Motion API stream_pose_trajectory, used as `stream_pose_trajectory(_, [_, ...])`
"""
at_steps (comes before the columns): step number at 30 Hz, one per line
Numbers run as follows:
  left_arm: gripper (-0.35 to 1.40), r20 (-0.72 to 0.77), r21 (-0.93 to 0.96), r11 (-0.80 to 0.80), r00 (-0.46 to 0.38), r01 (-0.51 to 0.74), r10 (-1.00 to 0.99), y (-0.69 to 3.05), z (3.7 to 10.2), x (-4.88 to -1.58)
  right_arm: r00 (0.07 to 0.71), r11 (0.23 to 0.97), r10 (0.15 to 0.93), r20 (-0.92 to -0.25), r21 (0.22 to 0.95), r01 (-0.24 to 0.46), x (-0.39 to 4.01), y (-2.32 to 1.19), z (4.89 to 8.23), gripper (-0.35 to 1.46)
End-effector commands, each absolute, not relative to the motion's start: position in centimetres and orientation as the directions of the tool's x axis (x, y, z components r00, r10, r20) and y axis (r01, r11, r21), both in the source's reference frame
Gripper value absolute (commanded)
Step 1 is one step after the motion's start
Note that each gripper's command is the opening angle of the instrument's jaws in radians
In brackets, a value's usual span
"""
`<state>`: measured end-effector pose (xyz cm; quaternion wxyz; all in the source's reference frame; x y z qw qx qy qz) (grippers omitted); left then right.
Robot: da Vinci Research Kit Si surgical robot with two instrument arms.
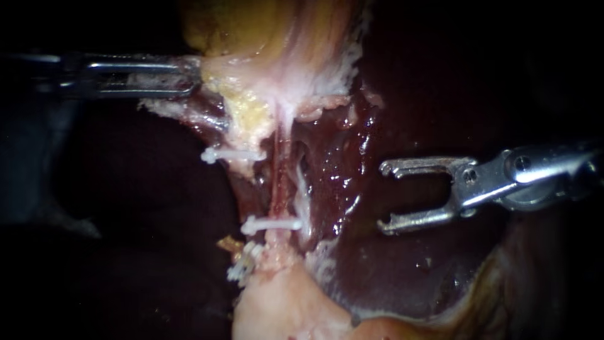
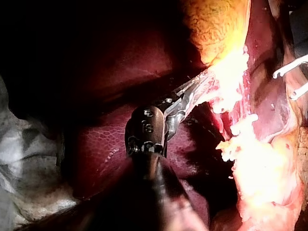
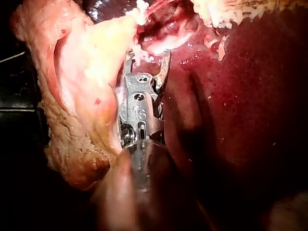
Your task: Going back first clip right tube
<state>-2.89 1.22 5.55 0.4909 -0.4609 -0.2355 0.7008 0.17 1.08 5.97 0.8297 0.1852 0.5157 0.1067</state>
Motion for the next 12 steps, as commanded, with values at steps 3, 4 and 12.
stream_pose_trajectory(3, [-0.35,-0.416,-0.780,-0.409,-0.096,-0.474,0.904,1.19,5.61,-2.94,0.445,0.909,0.368,-0.816,0.417,0.014,0.17,1.08,5.96,0.50])
stream_pose_trajectory(4, [-0.35,-0.415,-0.780,-0.410,-0.099,-0.473,0.904,1.19,5.62,-2.95,0.445,0.909,0.368,-0.816,0.417,0.014,0.17,1.08,5.96,0.50])
stream_pose_trajectory(12, [-0.35,-0.416,-0.780,-0.411,-0.100,-0.473,0.904,1.19,5.64,-2.95,0.445,0.909,0.368,-0.816,0.418,0.014,0.16,1.08,5.96,0.50])
